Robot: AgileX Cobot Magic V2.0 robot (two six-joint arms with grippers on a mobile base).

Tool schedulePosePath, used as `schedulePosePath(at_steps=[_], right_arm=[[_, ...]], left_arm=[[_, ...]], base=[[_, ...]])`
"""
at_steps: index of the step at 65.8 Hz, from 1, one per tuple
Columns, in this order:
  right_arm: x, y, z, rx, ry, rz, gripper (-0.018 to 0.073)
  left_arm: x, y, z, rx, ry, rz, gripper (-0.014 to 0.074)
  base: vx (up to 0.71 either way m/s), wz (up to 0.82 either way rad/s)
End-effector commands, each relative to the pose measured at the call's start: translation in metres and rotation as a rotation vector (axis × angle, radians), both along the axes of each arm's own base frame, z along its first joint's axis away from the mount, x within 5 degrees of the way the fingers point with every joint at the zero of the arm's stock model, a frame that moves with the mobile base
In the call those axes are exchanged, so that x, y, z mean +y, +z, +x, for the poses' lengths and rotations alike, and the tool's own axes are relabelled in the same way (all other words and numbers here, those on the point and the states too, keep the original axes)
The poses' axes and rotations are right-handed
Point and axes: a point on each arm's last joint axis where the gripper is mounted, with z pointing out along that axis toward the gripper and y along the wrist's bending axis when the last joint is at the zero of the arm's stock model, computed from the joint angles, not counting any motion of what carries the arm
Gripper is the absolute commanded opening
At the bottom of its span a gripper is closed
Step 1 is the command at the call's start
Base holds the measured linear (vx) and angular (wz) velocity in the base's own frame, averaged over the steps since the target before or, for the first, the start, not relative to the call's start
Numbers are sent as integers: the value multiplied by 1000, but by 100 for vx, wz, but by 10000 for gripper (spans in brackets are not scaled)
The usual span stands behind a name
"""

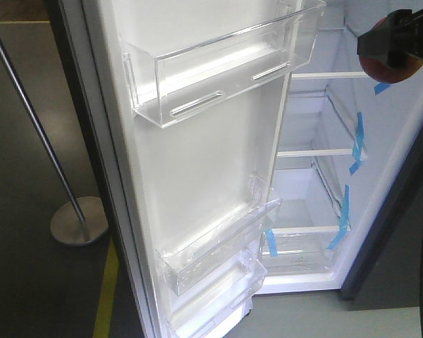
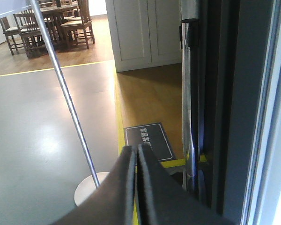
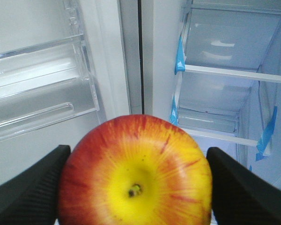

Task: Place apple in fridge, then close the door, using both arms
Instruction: 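Position the base at the open door, apple held above the door bins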

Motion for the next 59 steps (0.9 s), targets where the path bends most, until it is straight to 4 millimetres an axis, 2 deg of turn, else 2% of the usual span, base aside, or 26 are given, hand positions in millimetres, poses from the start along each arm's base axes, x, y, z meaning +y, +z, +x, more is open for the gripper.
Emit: schedulePosePath(at_steps=[1,59], right_arm=[[-1,25,-9,-127,-22,22,172],[-1,25,-9,-127,-22,22,172]], left_arm=[[-1,2,1,-64,-6,-8,-6],[-1,2,1,-64,-6,-8,-6]], base=[[2,-1],[1,0]])
